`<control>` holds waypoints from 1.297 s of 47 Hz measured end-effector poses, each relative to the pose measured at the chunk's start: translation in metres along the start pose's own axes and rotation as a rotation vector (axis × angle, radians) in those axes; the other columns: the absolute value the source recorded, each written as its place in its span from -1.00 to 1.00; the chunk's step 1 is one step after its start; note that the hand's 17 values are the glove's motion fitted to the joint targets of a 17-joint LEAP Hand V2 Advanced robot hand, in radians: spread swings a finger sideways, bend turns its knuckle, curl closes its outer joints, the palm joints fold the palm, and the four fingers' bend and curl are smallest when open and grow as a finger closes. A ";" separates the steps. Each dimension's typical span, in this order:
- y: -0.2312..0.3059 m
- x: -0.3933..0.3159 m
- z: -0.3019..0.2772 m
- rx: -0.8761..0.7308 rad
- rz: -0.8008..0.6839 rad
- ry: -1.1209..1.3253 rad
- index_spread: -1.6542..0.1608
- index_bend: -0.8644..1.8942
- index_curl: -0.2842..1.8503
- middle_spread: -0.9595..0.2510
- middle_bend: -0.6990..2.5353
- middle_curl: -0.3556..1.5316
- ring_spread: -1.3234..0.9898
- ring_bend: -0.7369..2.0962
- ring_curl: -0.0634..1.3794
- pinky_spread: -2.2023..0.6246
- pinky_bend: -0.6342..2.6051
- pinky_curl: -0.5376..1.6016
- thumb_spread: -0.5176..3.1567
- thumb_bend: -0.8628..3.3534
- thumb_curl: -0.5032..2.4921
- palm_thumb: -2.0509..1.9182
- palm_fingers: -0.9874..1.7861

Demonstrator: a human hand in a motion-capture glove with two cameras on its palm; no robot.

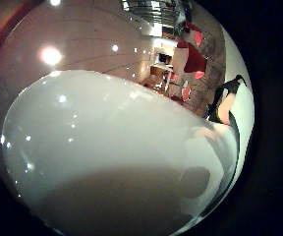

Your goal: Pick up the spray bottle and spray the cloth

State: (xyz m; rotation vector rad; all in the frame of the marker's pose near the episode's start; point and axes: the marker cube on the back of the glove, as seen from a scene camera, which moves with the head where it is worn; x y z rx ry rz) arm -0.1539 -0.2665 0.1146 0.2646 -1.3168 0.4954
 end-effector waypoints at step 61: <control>0.091 -0.048 -0.152 -0.351 -0.484 0.373 0.51 -0.28 -0.49 0.45 -0.41 -0.21 0.11 -0.21 -0.43 0.66 -0.38 -0.16 -0.22 -0.60 -0.39 0.29 0.07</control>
